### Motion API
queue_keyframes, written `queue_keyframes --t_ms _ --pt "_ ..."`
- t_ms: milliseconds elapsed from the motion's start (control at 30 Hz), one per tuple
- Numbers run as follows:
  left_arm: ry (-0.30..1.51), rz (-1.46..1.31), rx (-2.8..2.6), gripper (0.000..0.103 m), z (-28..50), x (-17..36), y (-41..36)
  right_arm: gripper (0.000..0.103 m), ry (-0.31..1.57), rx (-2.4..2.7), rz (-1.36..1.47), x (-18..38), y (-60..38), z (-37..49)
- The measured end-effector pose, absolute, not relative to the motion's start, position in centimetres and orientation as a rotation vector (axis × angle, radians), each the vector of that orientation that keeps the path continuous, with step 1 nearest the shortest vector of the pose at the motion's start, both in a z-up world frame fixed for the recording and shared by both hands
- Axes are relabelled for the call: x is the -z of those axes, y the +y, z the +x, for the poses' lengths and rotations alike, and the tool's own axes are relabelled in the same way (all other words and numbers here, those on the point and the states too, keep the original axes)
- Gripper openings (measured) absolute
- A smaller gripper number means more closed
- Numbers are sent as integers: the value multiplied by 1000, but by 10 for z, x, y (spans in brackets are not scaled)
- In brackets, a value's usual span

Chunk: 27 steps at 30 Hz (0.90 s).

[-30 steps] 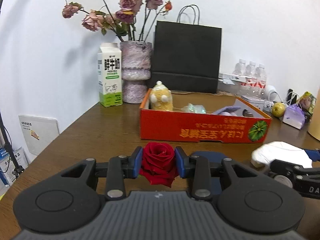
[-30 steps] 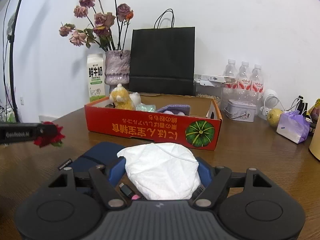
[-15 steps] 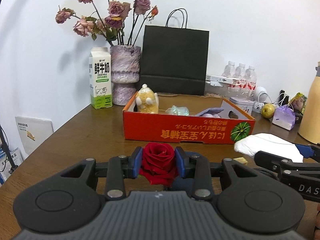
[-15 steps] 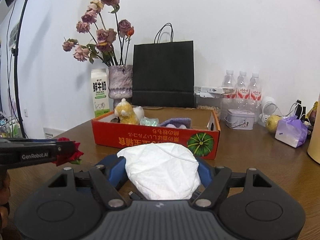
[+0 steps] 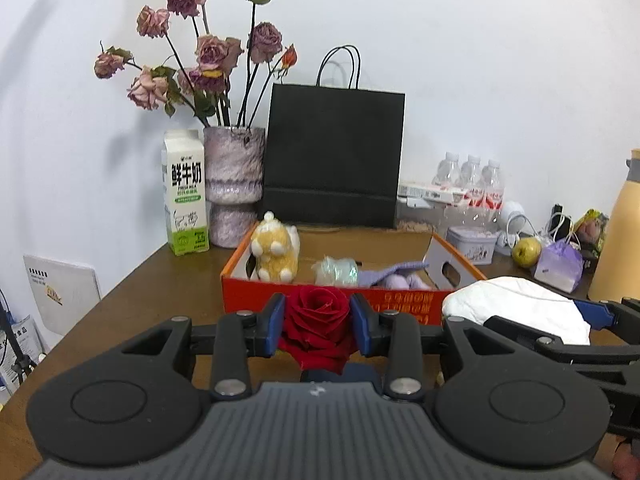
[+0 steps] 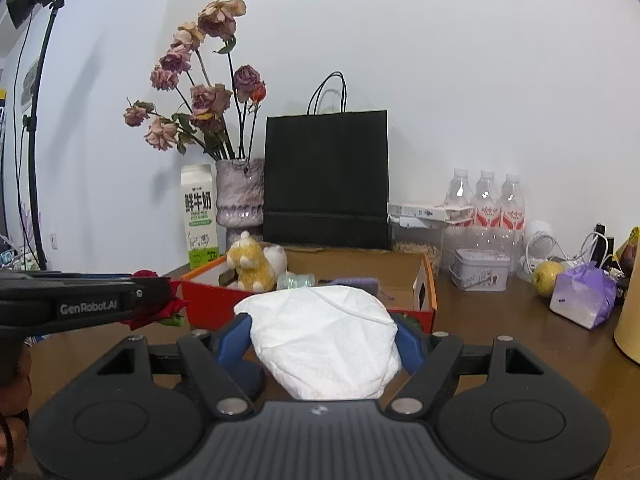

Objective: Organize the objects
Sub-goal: 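Carry the rose and white packet with both grippers over the red box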

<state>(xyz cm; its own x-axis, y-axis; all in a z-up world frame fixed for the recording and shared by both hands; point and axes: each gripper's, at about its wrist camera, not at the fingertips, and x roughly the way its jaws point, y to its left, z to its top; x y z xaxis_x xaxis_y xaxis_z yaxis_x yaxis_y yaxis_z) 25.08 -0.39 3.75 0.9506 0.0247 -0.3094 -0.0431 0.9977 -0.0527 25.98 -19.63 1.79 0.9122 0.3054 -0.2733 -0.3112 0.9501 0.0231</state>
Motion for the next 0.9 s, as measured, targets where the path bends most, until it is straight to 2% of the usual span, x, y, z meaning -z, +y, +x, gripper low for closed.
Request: queue_keyframes --t_ms 400,900 --pt "294 -78 -35 36 280 -52 -7 74 251 -322 -26 -36 -185 287" --pt "300 -113 -31 36 327 -53 -3 74 266 -319 5 -32 -176 335"
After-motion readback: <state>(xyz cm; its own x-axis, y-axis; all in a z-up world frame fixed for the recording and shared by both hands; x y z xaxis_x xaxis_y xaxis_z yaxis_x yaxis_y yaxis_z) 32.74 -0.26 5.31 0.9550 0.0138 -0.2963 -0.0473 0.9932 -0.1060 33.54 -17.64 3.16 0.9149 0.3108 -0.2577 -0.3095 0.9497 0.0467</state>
